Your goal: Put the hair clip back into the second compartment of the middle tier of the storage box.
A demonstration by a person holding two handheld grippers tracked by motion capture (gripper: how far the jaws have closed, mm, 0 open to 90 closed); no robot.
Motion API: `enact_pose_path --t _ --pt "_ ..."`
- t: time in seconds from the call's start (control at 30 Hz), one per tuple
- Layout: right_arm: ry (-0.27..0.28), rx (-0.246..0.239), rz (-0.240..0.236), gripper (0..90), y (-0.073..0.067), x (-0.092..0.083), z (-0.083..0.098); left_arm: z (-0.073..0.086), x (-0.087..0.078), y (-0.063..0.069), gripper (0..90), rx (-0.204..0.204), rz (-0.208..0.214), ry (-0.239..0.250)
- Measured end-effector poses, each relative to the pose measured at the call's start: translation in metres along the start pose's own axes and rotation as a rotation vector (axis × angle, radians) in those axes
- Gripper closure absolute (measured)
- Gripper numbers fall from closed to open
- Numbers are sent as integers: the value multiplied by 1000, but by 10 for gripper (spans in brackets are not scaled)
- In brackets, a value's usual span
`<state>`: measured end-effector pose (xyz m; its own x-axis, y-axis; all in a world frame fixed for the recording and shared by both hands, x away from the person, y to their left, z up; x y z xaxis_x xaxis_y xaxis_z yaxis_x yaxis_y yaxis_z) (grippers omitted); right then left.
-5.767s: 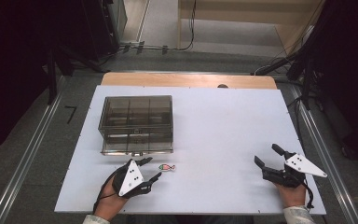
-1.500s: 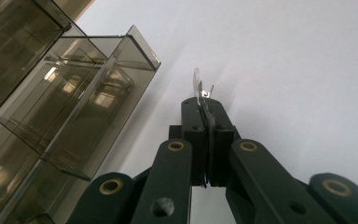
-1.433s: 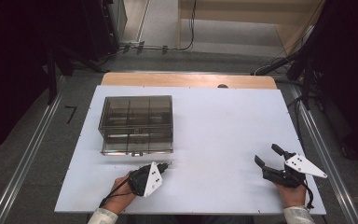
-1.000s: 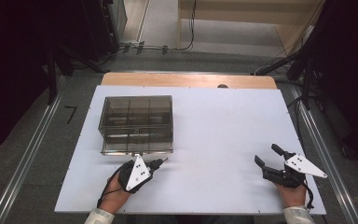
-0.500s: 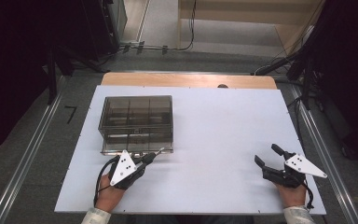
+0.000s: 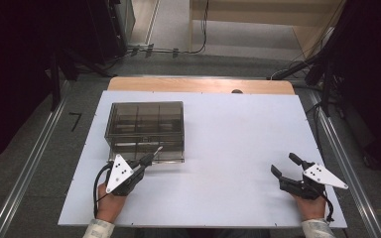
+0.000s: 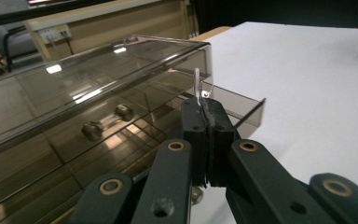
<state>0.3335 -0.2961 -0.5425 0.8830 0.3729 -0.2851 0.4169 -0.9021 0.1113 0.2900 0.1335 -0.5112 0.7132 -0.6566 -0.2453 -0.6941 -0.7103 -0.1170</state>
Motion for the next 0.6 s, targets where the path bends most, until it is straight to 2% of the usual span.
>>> enact_pose_path --t 0.17,0.4,0.6 --pt "1 0 -1 180 0 0 0 1 0 -7 897 -10 -33 -2" --pt "0 0 -1 181 0 0 0 9 4 -17 898 -23 -92 -58" --pt "1 0 -1 181 0 0 0 13 4 -20 897 -19 -115 -85"
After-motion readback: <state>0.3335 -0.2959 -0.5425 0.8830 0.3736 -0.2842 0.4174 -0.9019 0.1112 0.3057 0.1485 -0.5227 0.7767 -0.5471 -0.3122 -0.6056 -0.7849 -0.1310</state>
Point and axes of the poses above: each handheld gripper's, and its own axes: x roughly forward along the jaws, z roughly out of its underside, y roughly to its right, the point moved 9 cm from there along x, roughly forward along the jaws, and after that the axes turned 9 degrees about z, right-handed, at the moved point
